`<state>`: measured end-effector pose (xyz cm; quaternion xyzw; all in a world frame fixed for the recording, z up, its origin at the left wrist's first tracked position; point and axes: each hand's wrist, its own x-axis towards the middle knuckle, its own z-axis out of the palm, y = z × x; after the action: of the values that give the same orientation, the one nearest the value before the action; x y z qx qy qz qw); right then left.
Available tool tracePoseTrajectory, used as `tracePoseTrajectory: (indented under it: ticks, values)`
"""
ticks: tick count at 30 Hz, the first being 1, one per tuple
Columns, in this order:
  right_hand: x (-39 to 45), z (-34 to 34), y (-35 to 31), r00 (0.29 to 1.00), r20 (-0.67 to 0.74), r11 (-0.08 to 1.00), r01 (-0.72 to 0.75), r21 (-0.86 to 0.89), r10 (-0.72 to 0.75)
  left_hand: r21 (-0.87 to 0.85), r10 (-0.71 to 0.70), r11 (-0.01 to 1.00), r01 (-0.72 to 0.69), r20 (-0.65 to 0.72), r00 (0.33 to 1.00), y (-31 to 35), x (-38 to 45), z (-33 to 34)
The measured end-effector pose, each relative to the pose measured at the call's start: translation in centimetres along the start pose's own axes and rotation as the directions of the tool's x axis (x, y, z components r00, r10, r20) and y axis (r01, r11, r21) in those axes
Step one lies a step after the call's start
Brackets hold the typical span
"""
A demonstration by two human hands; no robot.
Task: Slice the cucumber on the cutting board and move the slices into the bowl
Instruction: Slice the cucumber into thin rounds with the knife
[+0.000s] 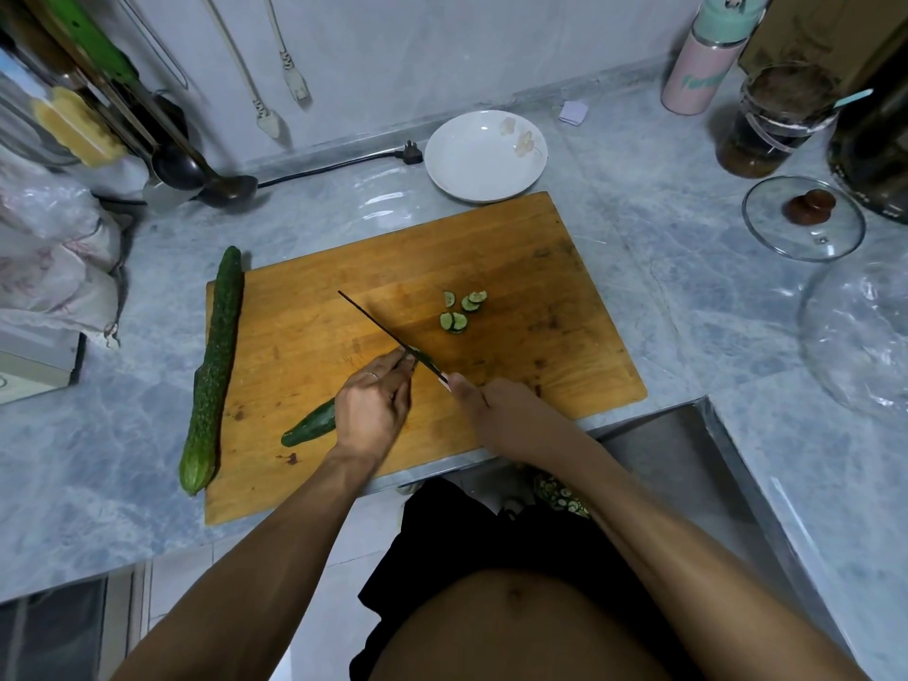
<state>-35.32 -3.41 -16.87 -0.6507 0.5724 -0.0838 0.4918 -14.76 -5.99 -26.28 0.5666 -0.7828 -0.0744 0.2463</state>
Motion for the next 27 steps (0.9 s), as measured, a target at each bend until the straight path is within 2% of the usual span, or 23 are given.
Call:
tracePoseTrajectory:
  ticks: [9, 17, 24, 27]
  values:
    - [1.3, 1.7, 0.5, 0.999, -0.035, 0.996, -0.036, -0.086, 0.033, 0.029, -0.017, 0.999, 0.017, 0.027, 0.999, 0.0, -0.2, -0.2]
    - [1.0, -1.6, 1.7, 0.991, -0.128, 0.999, -0.042, -0.016, 0.040, -0.012, -0.043, 0.999, 0.043, 0.009, 0.999, 0.0, -0.2, -0.3]
    - [-1.4, -1.1, 1.1, 1.000, -0.012, 0.999, 0.027, -0.031, -0.028, -0.044, -0.029, 0.999, 0.029, 0.011, 1.000, 0.2, -0.3, -0.7]
    - [-1.7, -0.1, 0.9, 0.997, -0.016, 0.996, 0.079, -0.049, -0.080, -0.045, -0.014, 0.999, 0.015, 0.018, 1.000, 0.4, -0.2, -0.9]
